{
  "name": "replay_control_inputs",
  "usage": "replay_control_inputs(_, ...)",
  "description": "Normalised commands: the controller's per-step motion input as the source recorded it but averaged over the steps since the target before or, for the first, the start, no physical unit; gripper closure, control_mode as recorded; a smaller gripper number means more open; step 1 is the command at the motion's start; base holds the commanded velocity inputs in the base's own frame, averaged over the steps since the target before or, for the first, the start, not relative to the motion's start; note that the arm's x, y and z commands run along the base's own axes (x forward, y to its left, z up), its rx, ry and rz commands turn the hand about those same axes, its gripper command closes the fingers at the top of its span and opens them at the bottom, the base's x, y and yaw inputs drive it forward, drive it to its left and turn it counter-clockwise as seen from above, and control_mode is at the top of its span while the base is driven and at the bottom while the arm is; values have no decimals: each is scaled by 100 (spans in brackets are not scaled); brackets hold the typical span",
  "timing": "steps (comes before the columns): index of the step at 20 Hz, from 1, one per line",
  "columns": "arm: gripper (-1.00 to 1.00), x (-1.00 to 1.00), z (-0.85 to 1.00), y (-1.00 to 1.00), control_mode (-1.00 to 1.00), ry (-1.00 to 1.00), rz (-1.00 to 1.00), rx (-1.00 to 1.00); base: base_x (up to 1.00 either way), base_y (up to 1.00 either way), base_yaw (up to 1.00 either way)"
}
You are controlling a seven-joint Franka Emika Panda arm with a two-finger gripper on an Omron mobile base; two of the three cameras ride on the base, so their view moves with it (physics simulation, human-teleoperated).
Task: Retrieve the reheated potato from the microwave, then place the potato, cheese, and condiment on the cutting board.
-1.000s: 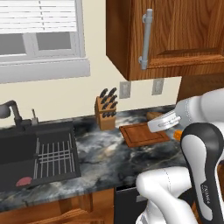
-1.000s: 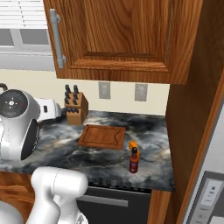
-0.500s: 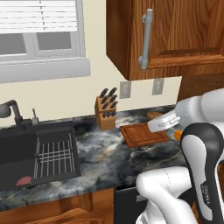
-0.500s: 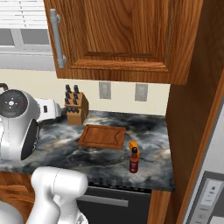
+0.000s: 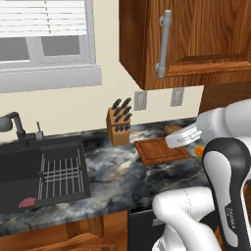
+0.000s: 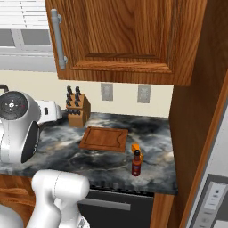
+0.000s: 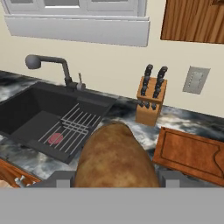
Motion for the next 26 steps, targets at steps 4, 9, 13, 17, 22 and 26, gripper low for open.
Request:
replay_control_inputs(4, 100, 0, 0, 0, -100, 0, 0, 0, 0, 0, 0)
replay_control_inputs(9, 100, 0, 0, 0, -100, 0, 0, 0, 0, 0, 0)
replay_control_inputs(13, 100, 0, 0, 0, -100, 0, 0, 0, 0, 0, 0)
replay_control_inputs(17, 100, 1, 0, 0, -100, 0, 0, 0, 0, 0, 0)
replay_control_inputs(22, 100, 17, -1, -3, -100, 5, -1, 0, 0, 0, 0)
replay_control_inputs(26, 100, 39, -9, -22, -100, 24, -8, 0, 0, 0, 0)
